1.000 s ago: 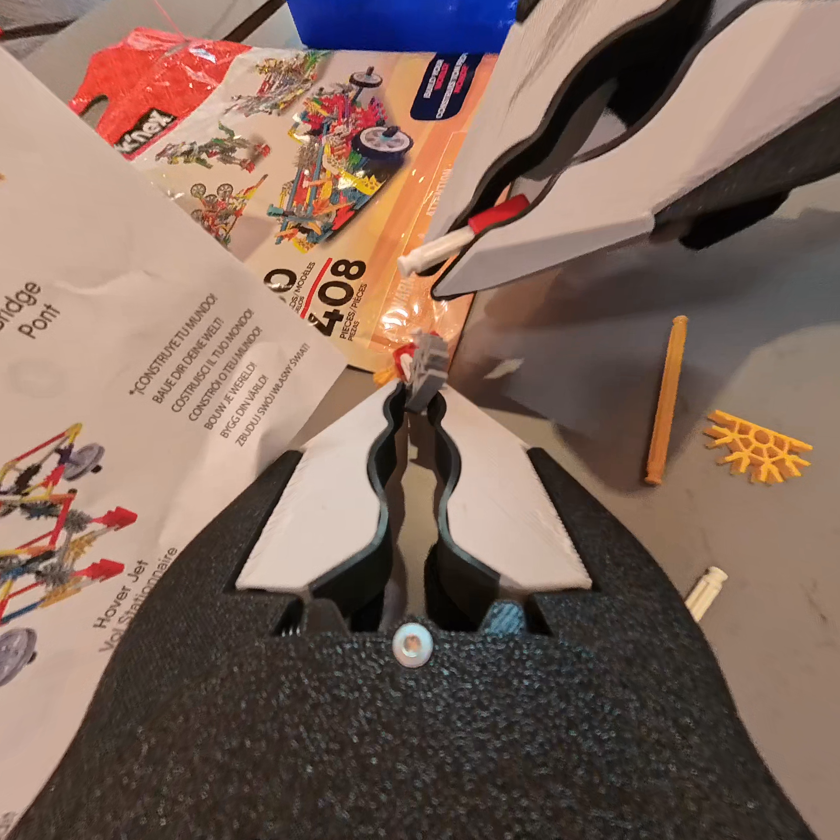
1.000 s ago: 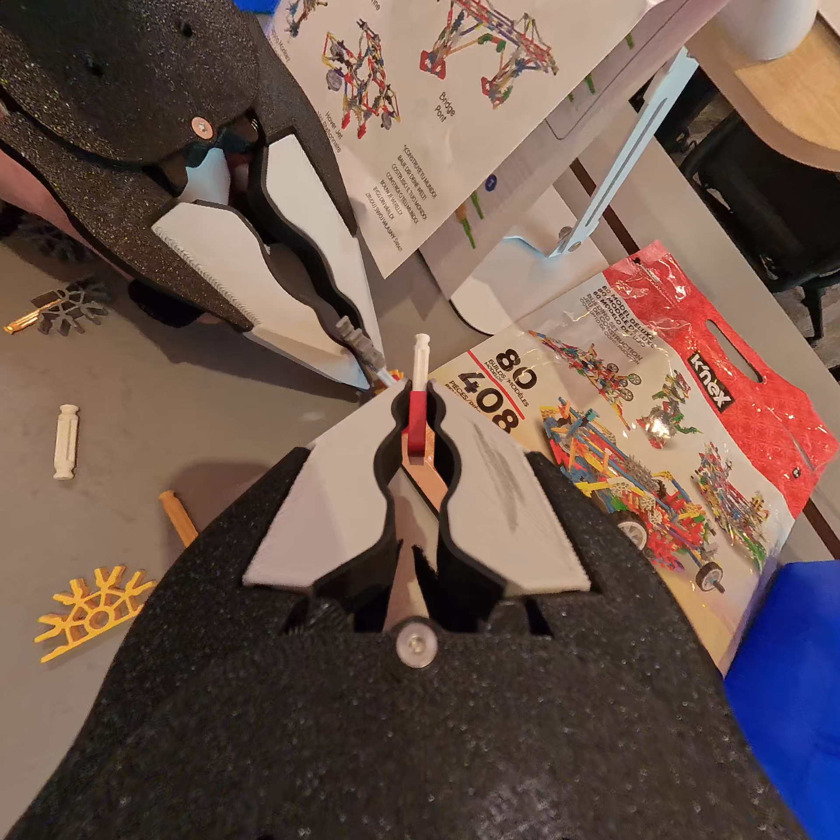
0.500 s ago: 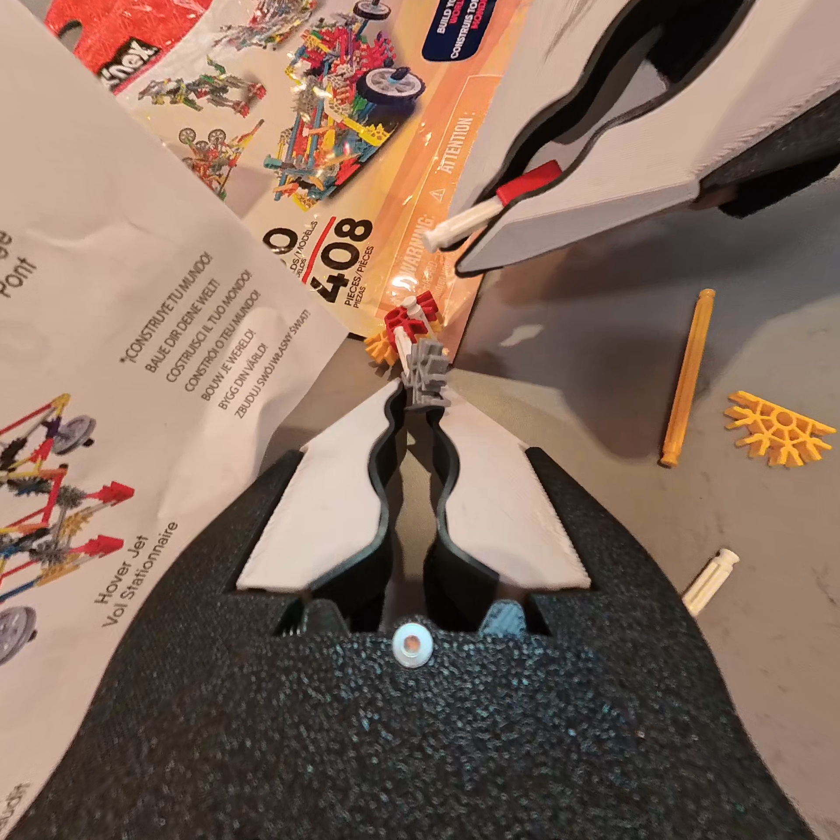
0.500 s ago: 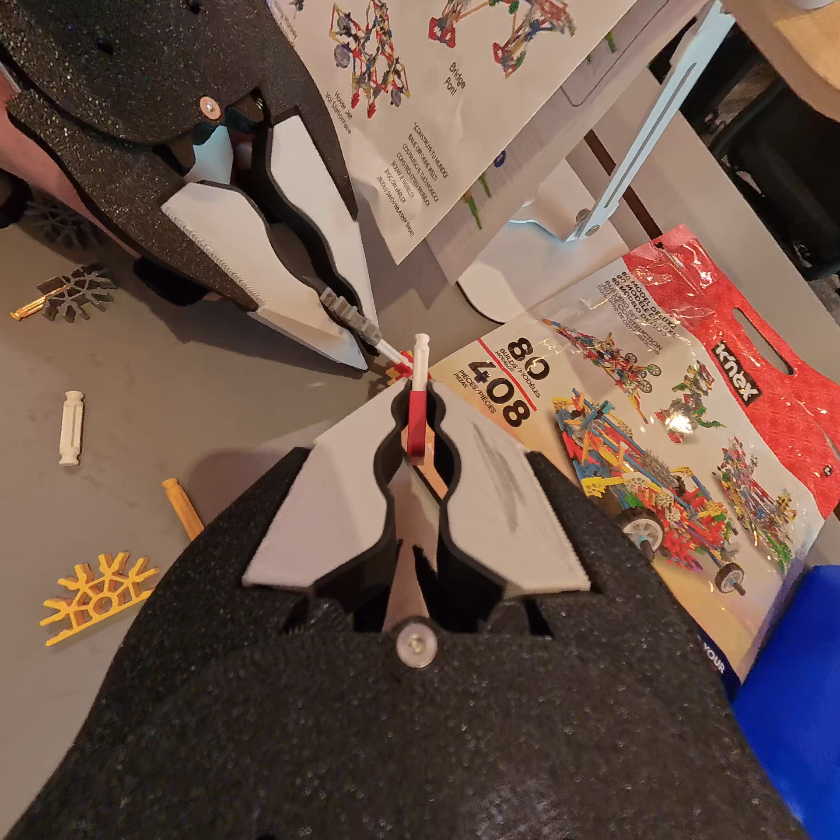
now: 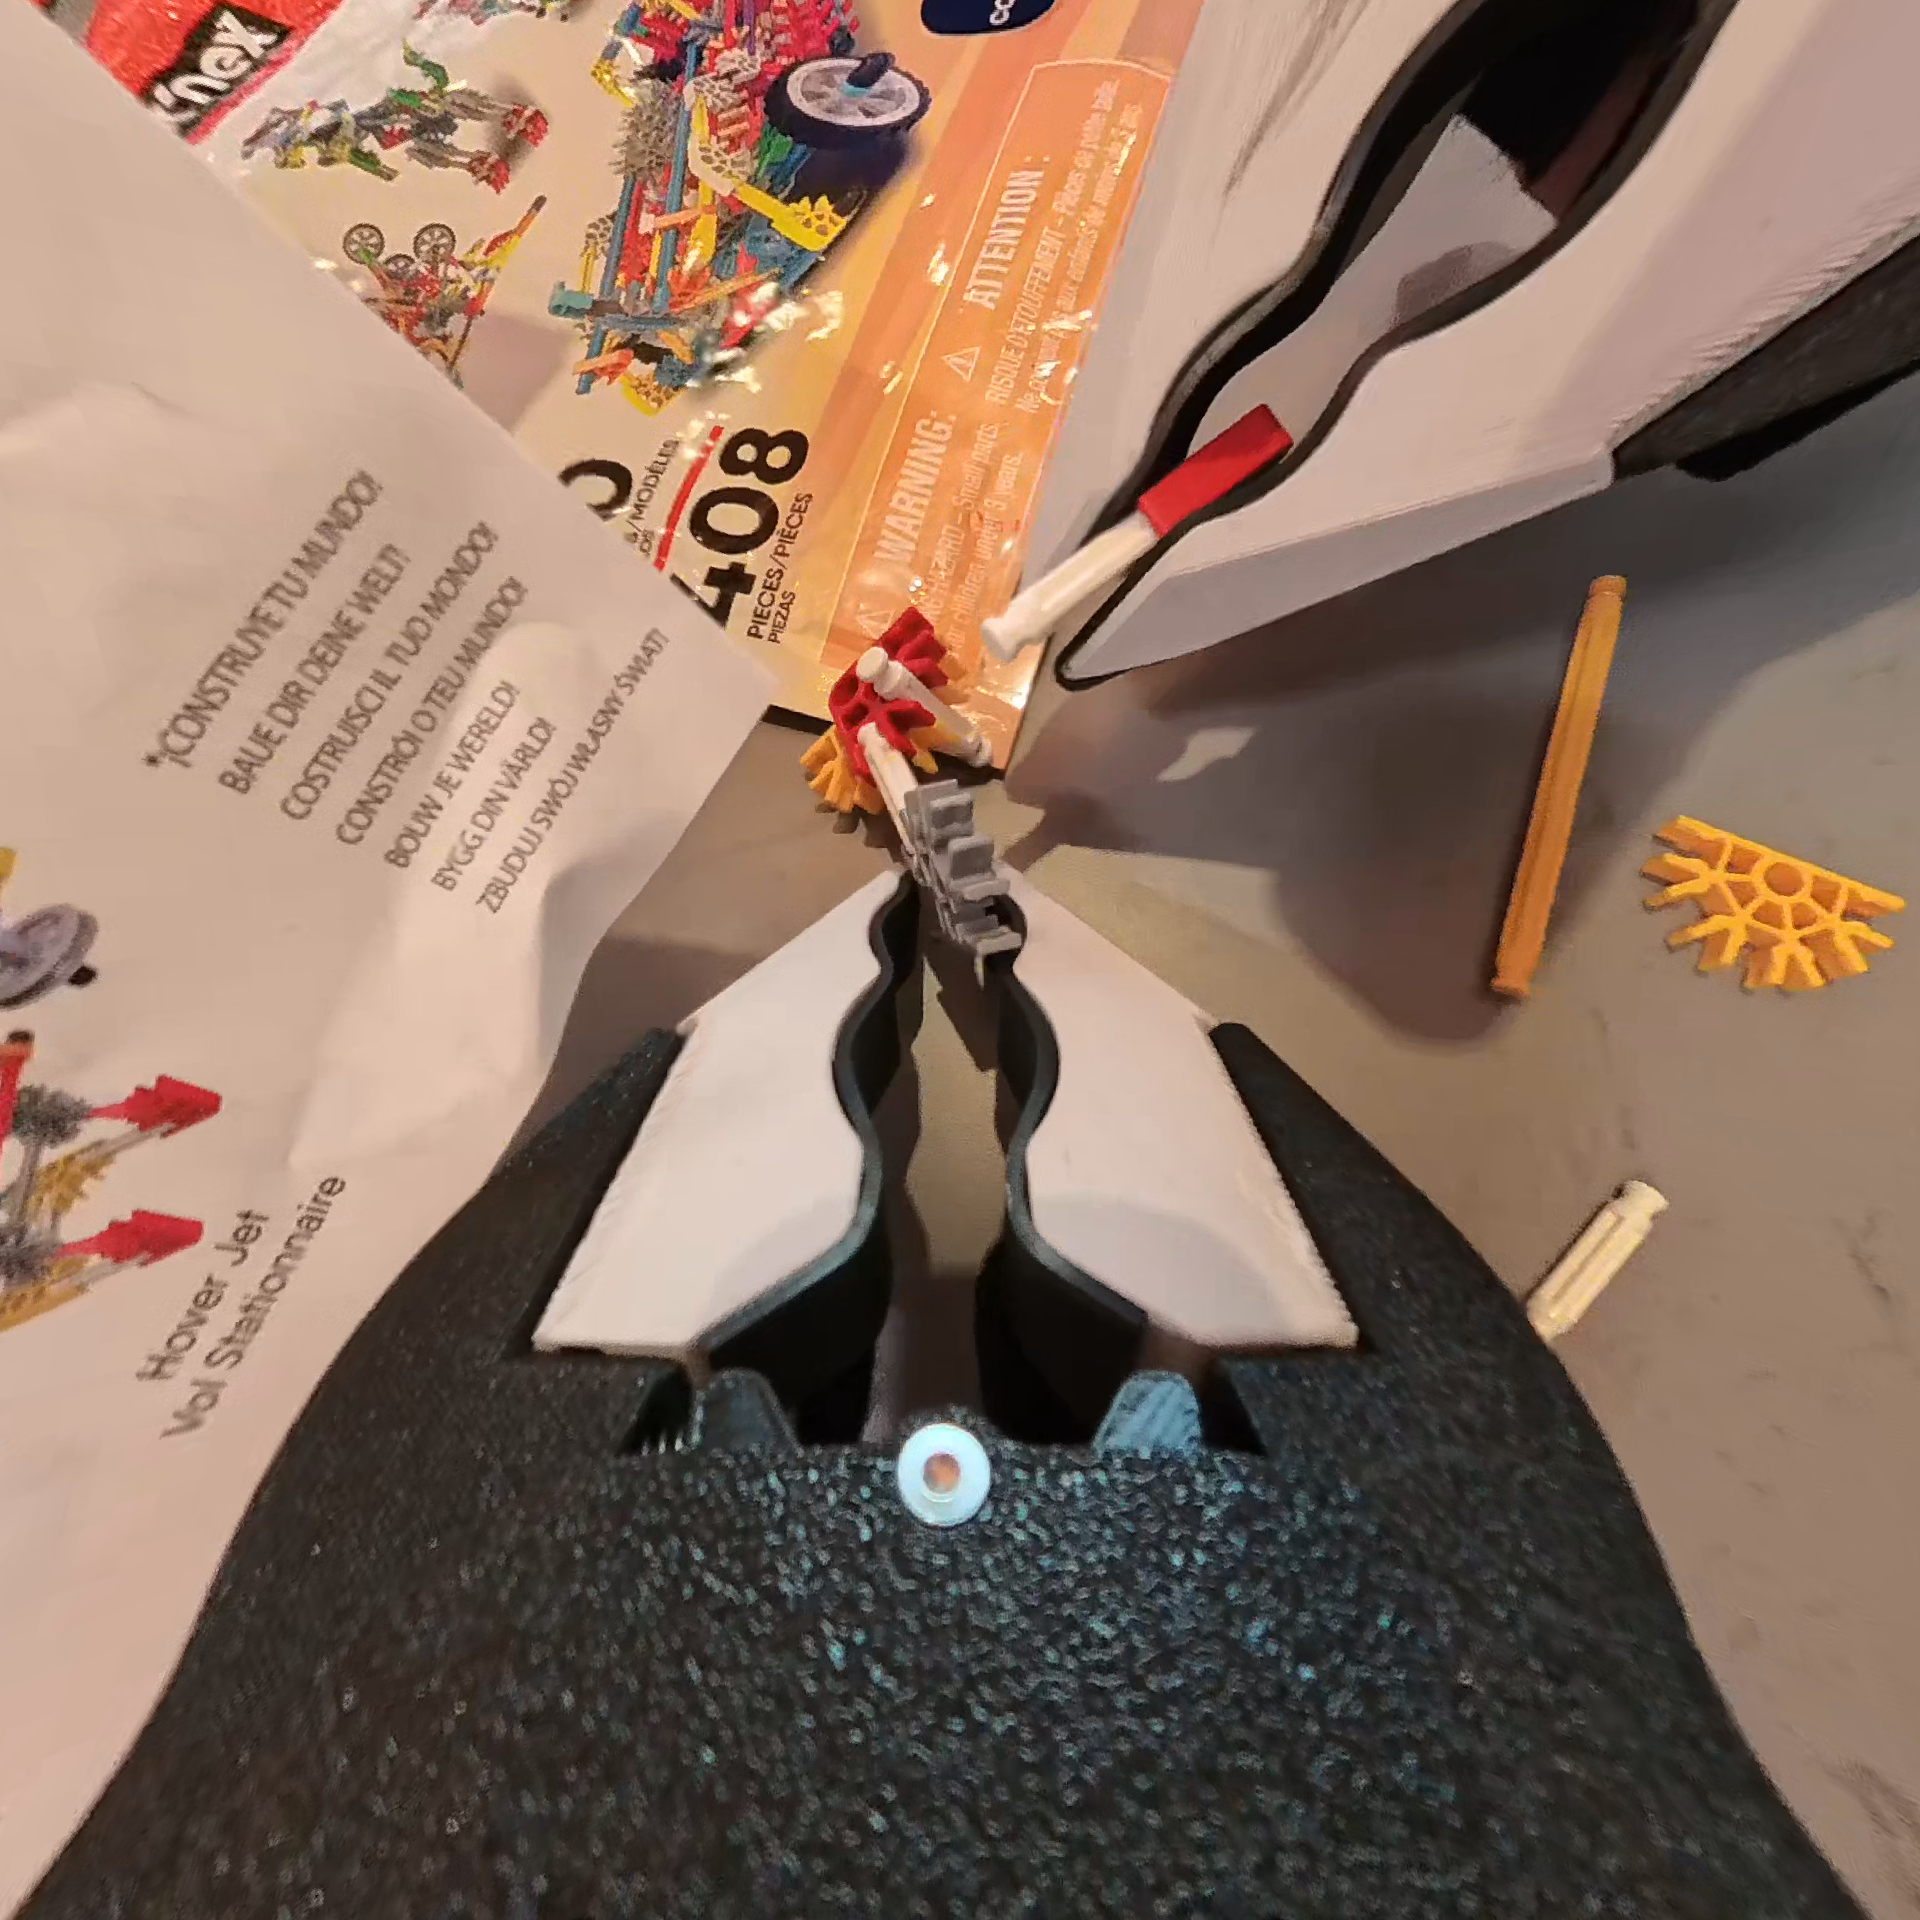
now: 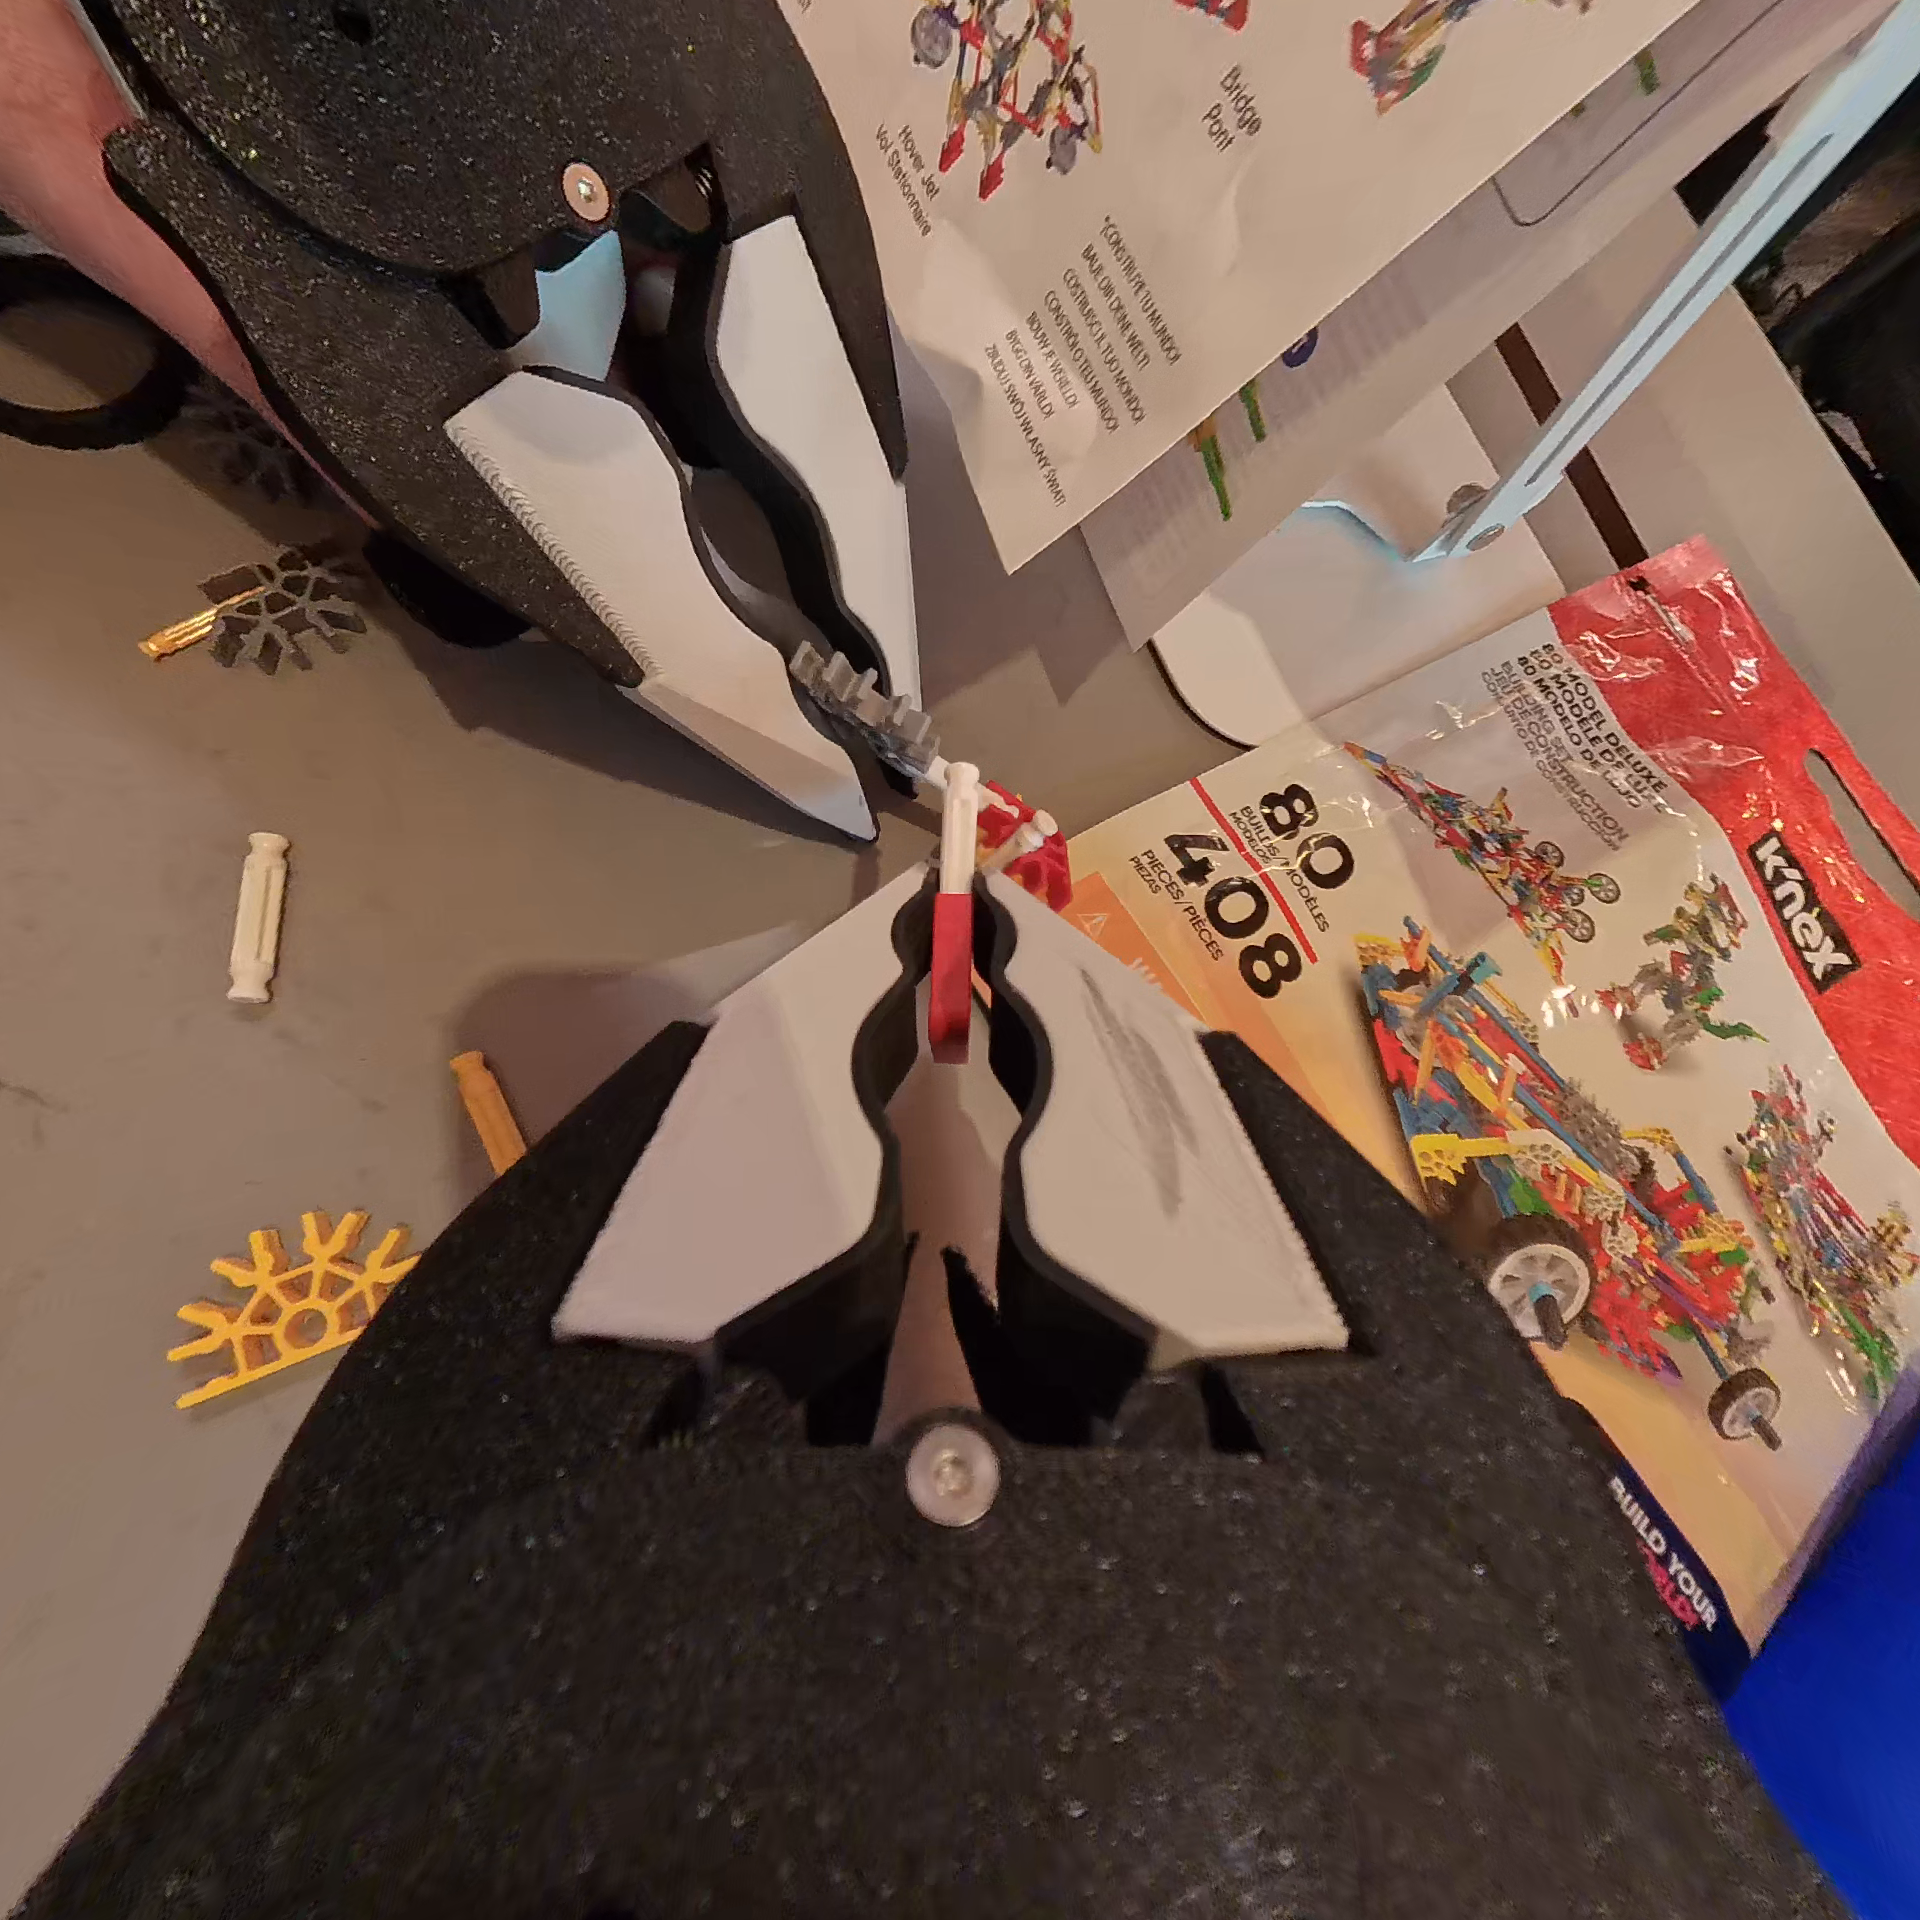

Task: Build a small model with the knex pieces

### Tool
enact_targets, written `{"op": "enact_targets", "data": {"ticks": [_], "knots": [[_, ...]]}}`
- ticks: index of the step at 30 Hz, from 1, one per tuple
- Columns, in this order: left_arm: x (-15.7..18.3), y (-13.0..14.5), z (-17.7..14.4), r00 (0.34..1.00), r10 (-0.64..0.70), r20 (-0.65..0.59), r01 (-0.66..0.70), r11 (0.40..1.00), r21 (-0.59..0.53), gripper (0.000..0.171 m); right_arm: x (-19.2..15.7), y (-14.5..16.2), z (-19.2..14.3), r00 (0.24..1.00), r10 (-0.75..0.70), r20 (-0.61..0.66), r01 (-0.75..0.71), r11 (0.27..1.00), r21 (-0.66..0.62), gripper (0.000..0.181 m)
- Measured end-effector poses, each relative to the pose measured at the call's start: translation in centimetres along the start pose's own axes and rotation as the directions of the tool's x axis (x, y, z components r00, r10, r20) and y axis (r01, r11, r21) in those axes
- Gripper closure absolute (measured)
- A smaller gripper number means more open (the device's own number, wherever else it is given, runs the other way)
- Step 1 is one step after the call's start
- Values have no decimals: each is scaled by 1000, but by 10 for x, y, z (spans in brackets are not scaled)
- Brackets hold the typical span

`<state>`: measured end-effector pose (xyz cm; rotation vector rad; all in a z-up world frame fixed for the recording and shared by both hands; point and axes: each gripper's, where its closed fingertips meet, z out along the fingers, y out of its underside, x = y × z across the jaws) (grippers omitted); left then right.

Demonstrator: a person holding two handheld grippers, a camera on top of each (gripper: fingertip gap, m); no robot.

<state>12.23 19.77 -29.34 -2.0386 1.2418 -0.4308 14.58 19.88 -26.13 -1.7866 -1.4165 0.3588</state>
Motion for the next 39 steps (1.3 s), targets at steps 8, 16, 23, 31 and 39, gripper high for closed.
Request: {"op": "enact_targets", "data": {"ticks": [8, 16, 23, 31, 39], "knots": [[6, 4, -2, 1000, -9, -30, 8, 1000, -26, 154, -8, 0, 3, 999, -23, 24, 23, 1000, -5, 177], [5, 5, -5, 1000, -7, -28, 6, 1000, -25, 154, -5, 1, 3, 1000, -17, 19, 17, 1000, 0, 177], [2, 8, -8, 1000, 20, -3, -20, 999, -46, 153, 0, 1, 0, 1000, 26, 15, -26, 1000, 10, 177], [0, 11, -11, 999, 52, 15, -51, 997, -65, 152, -11, 8, 3, 995, 36, 88, -35, 999, -18, 177], [1, 14, -13, 997, 70, 15, -69, 994, -81, 153, -35, 25, 15, 983, -115, 145, 132, 984, -119, 166]]}}
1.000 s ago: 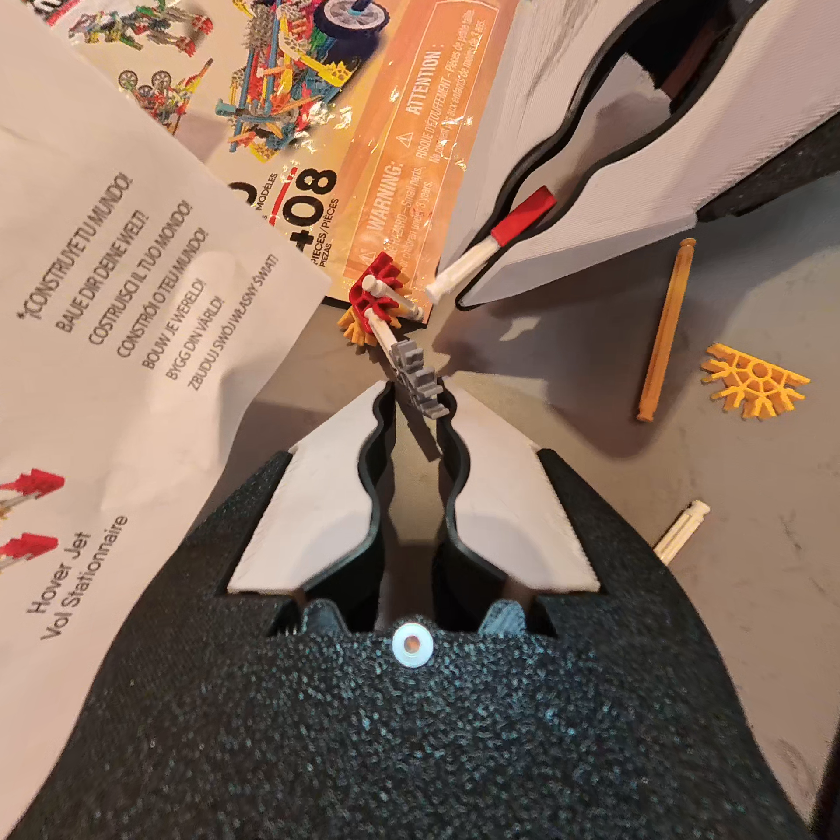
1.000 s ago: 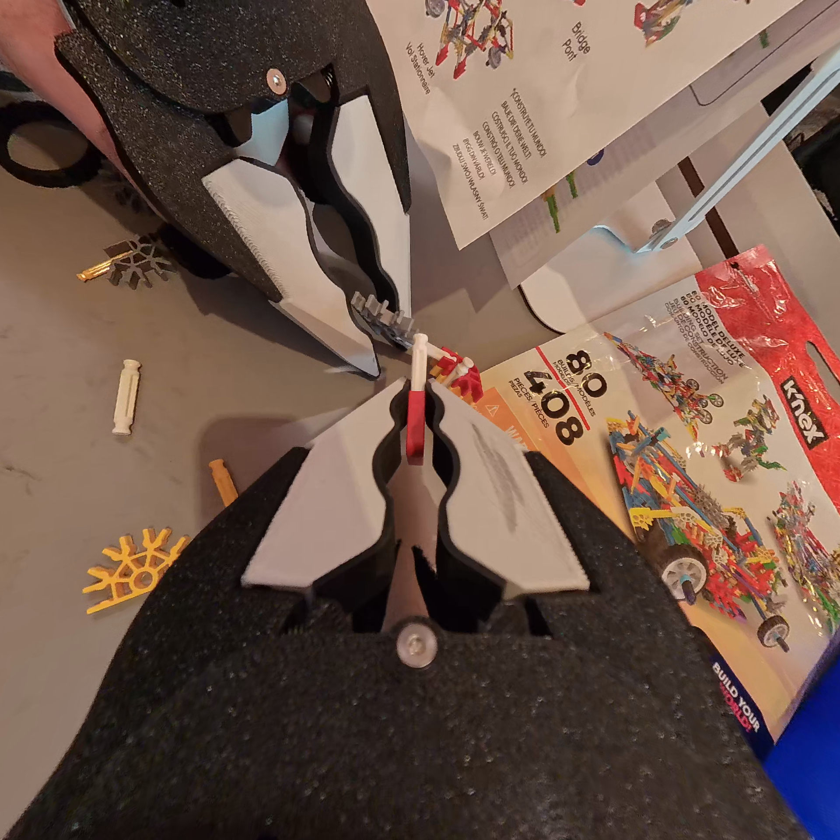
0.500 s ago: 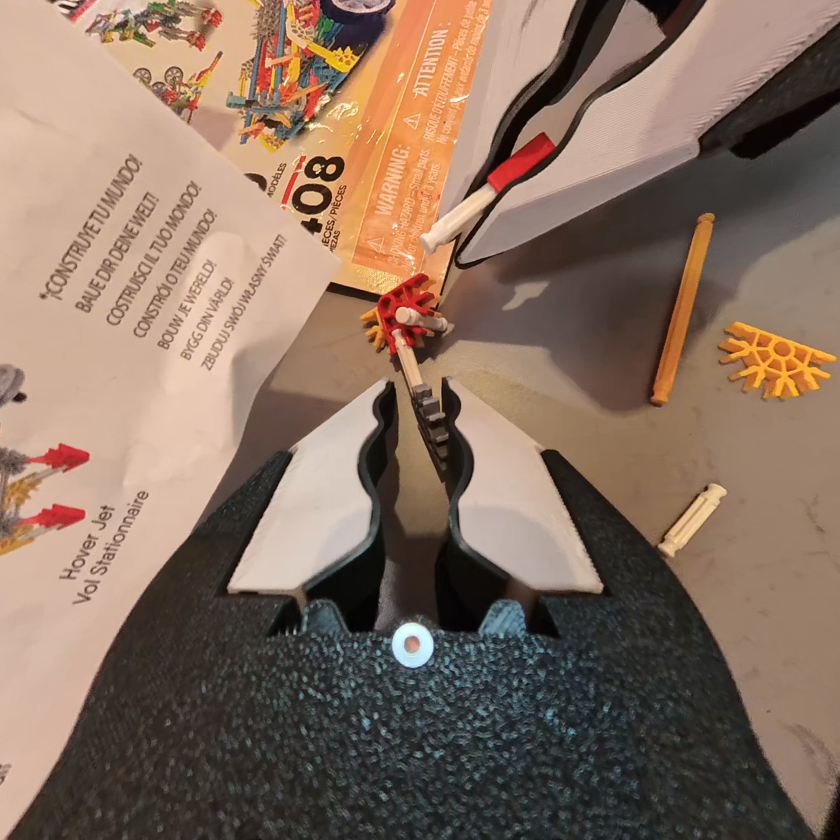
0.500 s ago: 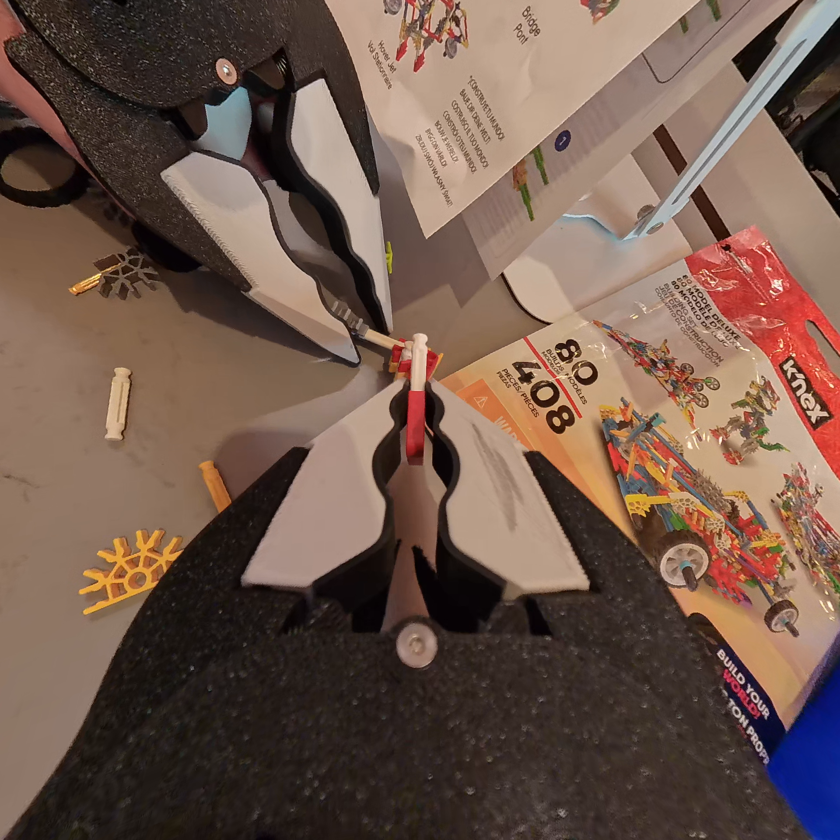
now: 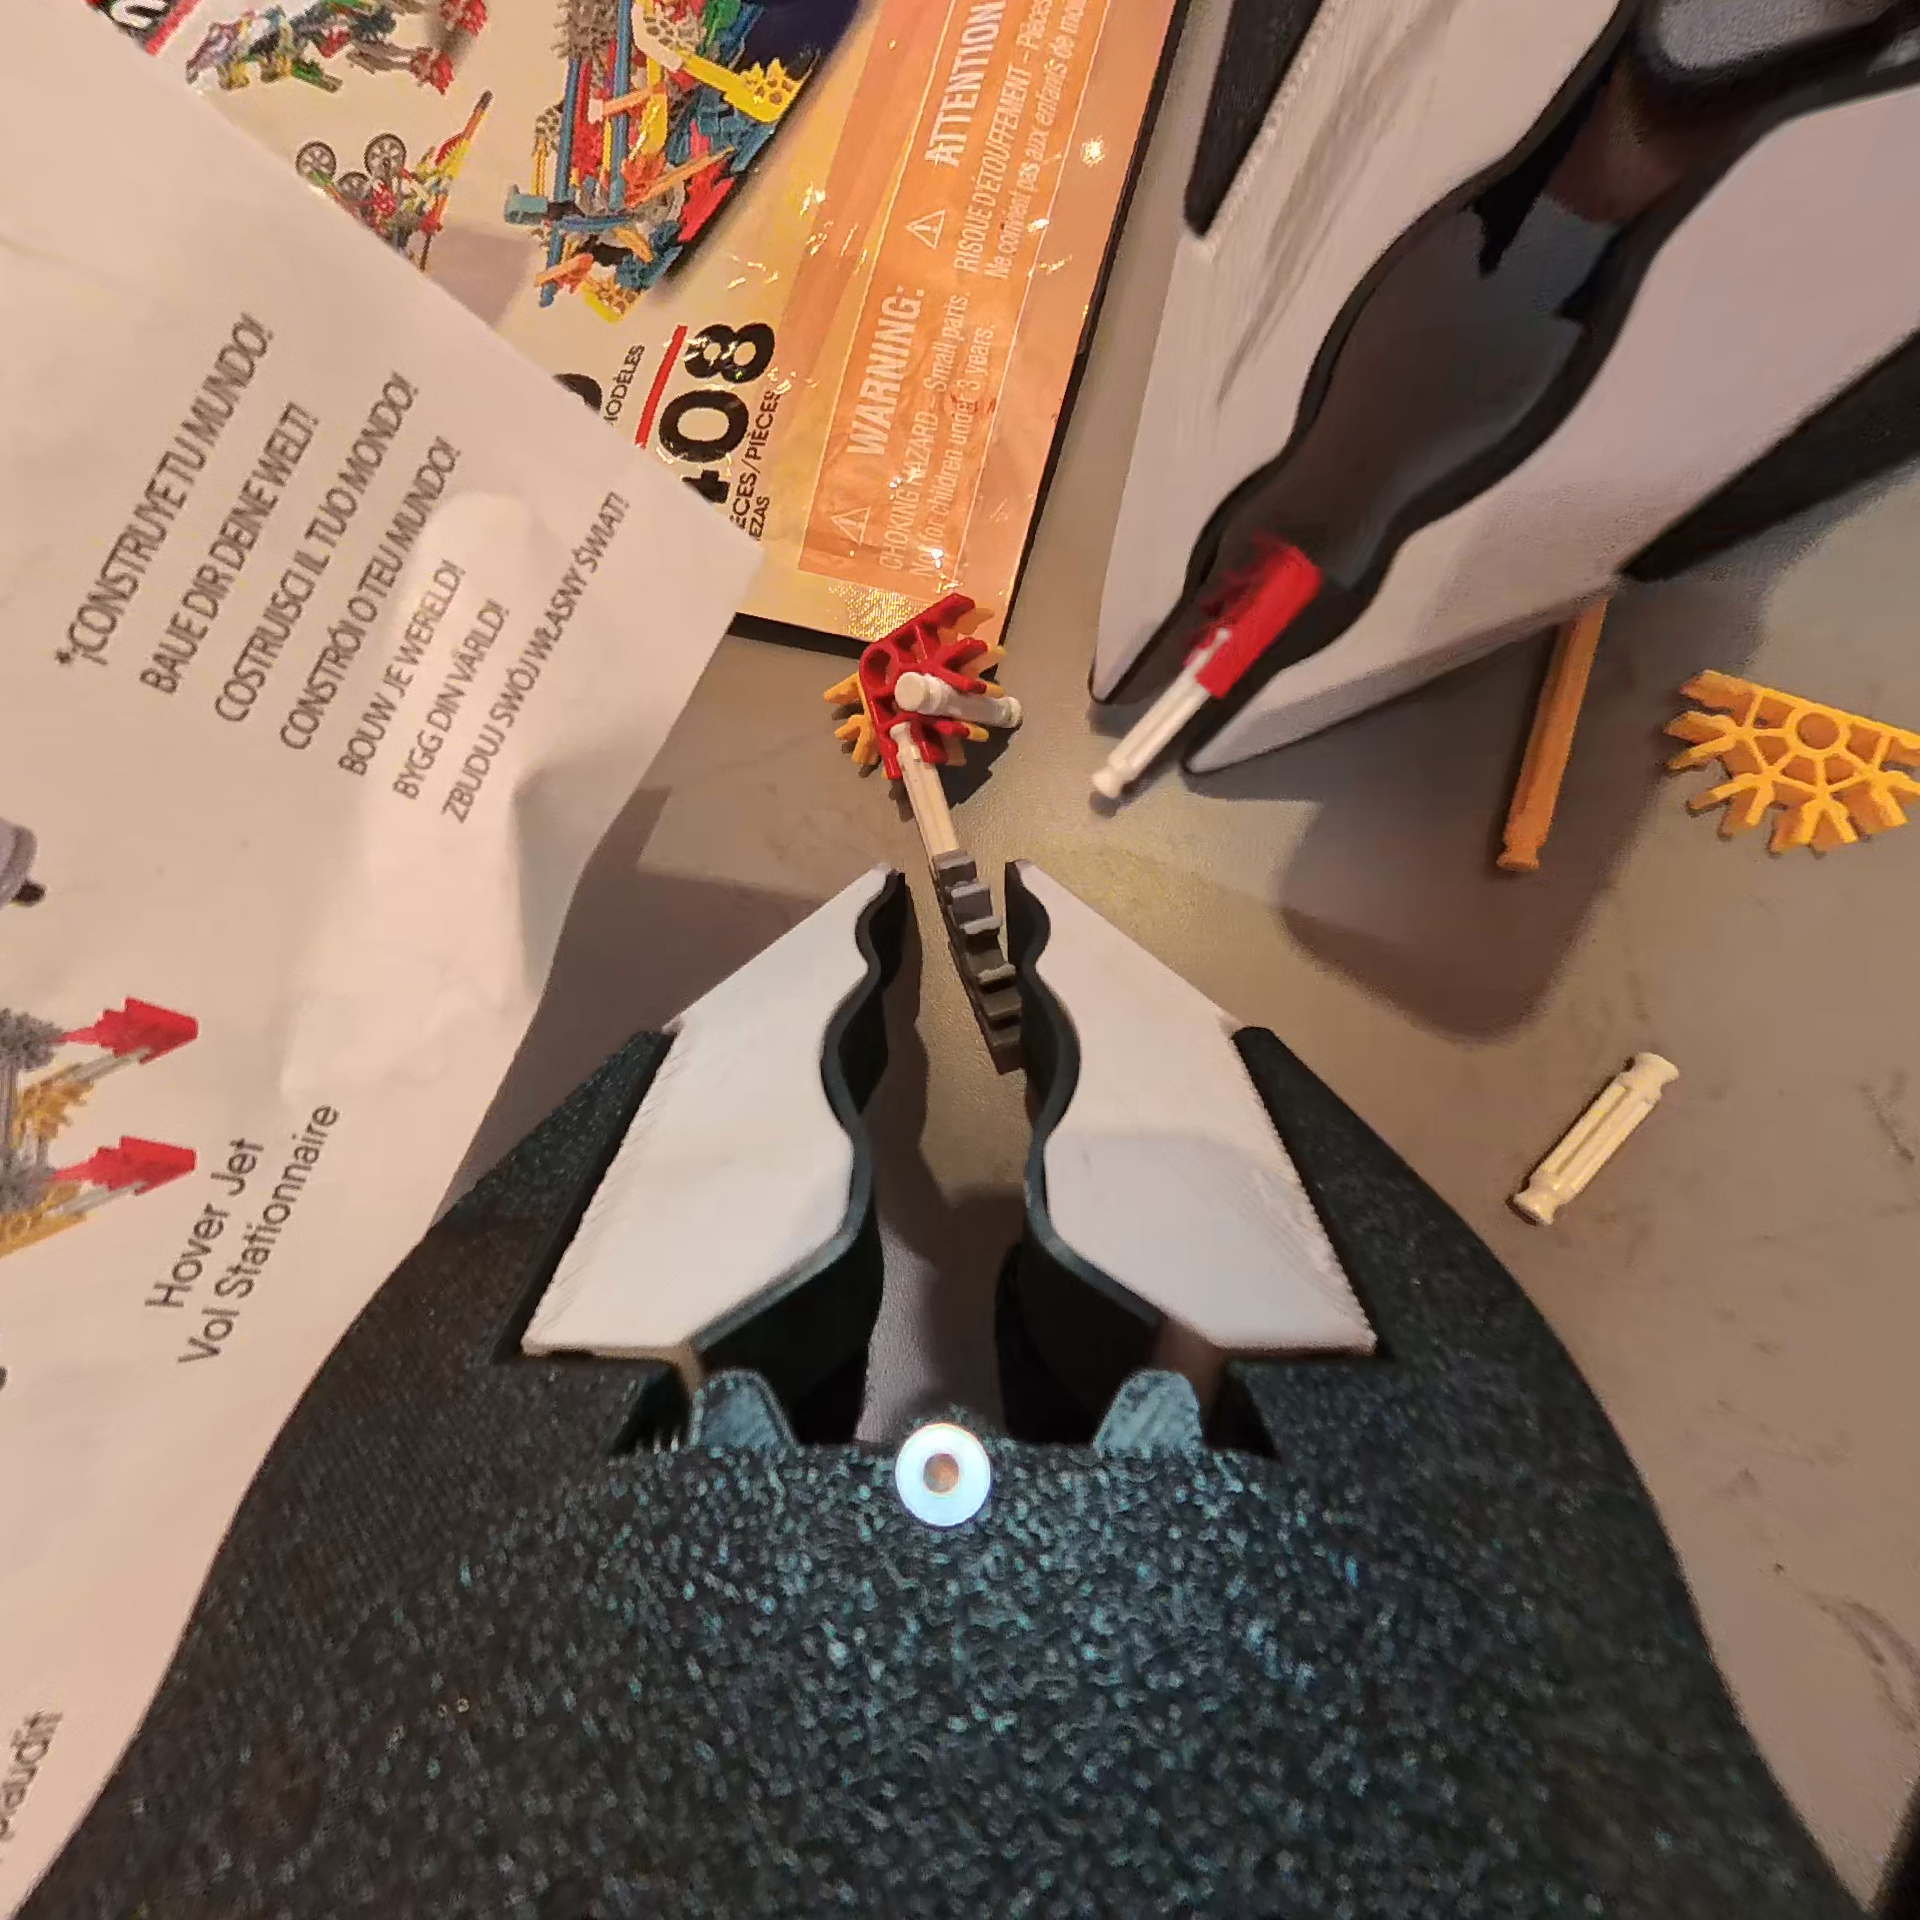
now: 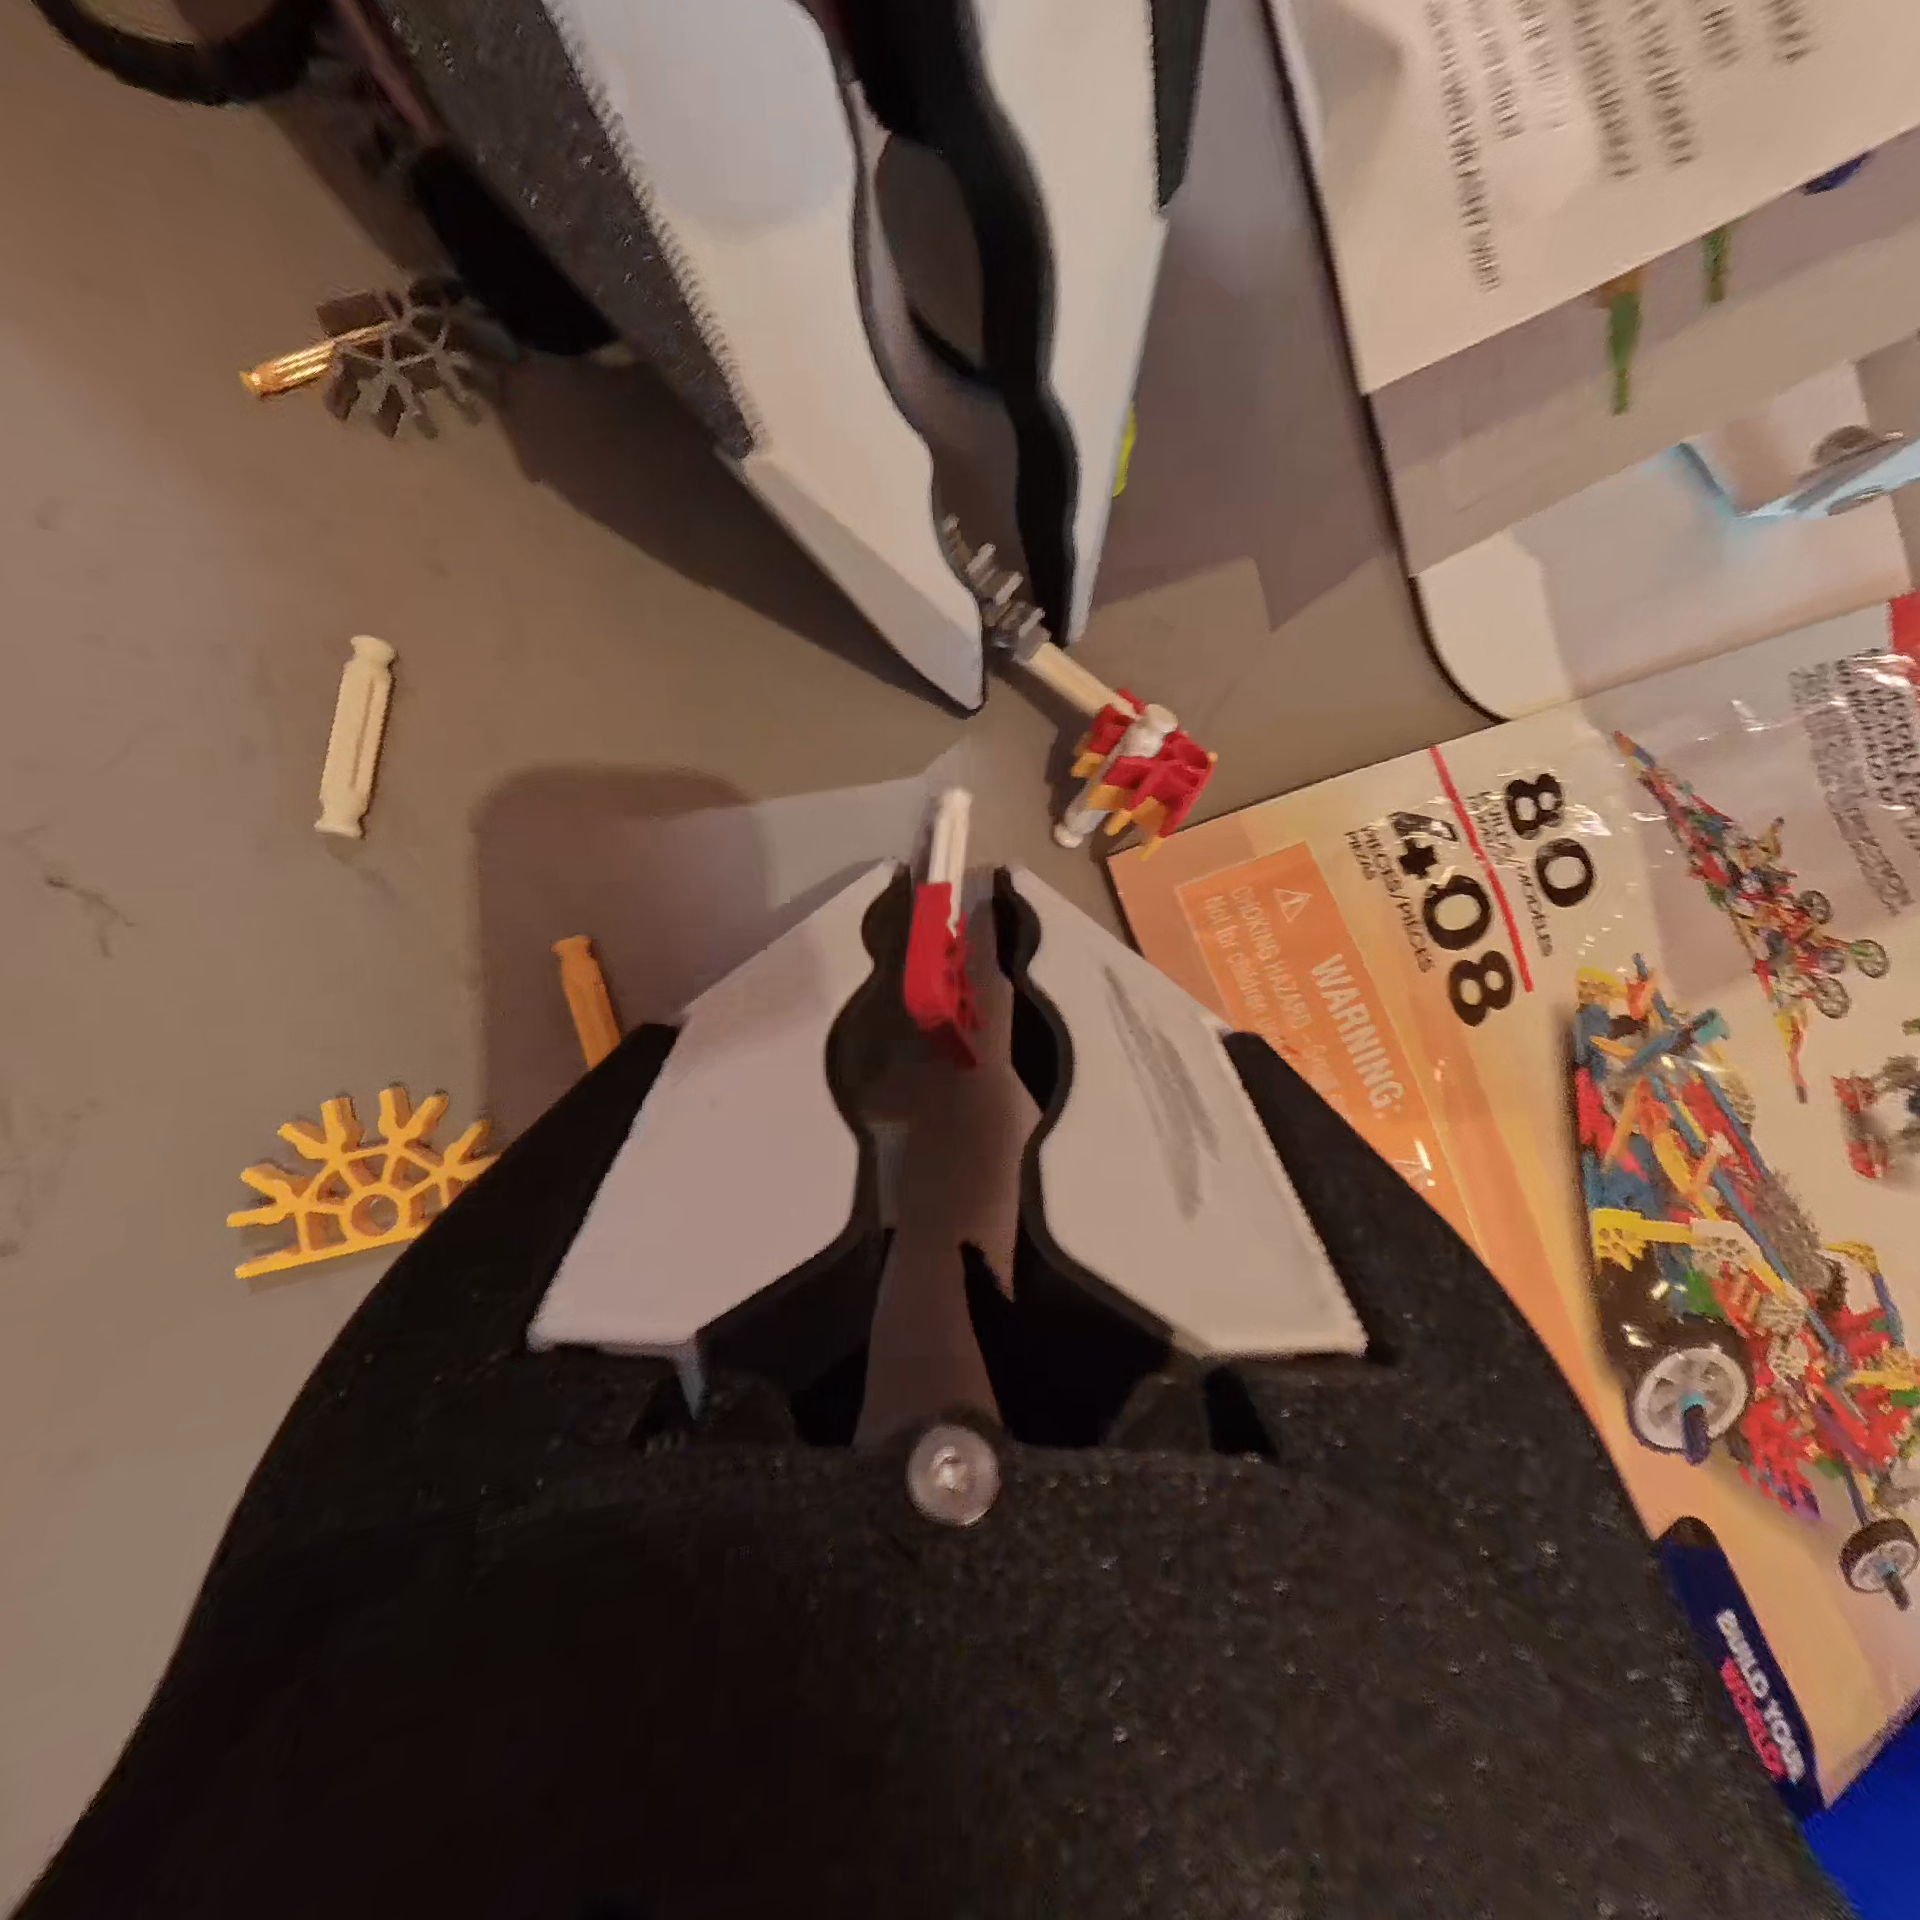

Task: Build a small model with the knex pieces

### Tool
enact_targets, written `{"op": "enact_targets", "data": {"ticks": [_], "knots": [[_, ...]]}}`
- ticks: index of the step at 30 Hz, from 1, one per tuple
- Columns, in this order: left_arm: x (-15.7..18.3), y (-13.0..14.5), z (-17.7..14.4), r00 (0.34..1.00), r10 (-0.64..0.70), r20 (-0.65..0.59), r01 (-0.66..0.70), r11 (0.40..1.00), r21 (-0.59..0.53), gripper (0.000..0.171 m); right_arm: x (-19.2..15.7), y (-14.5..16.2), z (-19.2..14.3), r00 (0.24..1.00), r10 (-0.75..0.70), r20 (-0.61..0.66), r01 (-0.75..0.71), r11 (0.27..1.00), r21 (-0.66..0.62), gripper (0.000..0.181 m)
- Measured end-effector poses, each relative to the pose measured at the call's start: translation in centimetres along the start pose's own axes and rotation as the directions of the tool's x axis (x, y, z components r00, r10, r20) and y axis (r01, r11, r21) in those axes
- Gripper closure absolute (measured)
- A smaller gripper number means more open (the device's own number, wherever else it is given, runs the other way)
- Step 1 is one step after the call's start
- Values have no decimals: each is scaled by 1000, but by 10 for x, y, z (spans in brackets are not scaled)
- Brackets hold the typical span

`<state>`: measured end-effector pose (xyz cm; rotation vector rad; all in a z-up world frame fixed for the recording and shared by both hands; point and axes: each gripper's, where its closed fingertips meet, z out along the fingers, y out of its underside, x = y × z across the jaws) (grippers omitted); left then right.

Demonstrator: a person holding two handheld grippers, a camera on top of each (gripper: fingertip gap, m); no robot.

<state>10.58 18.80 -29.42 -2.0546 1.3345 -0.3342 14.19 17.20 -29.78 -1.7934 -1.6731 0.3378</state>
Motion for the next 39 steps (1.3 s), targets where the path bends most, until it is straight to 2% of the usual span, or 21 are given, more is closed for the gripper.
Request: {"op": "enact_targets", "data": {"ticks": [5, 10, 13, 15, 18, 22, 29, 32, 36, 39], "knots": [[1, 1, -1, 1000, 5, -6, -5, 1000, -6, 153, -4, -6, -8, 998, 28, 49, -30, 998, 51, 159], [2, 3, -2, 1000, 15, -11, -15, 1000, -15, 153, 33, -8, -21, 980, 196, -37, -190, 972, 135, 160], [4, 3, -1, 999, 27, -17, -28, 999, -16, 159, 37, -5, -19, 976, 211, -47, -202, 969, 141, 159], [5, 2, -1, 999, 43, -9, -43, 999, -11, 167, 31, -5, -13, 985, 170, -39, -164, 978, 127, 159], [2, -1, -2, 997, 72, 15, -72, 997, 4, 167, 24, -5, -4, 994, 94, -62, -88, 992, 93, 157], [7, -5, -6, 997, 74, -26, -73, 997, 29, 167, 26, -14, -10, 993, -4, -120, 21, 991, 136, 156], [18, -8, -13, 988, 112, -110, -104, 992, 77, 167, 9, -19, -20, 979, -180, -98, 194, 968, 159, 156], [21, -7, -17, 982, 146, -123, -137, 987, 80, 167, 3, -22, -25, 973, -216, -86, 228, 956, 182, 160], [25, -7, -21, 972, 193, -134, -182, 979, 93, 167, -3, -20, -23, 955, -282, -89, 292, 945, 147, 163], [25, -10, -25, 967, 228, -116, -215, 970, 115, 167, -3, -16, -21, 963, -261, -65, 268, 955, 131, 164]]}}
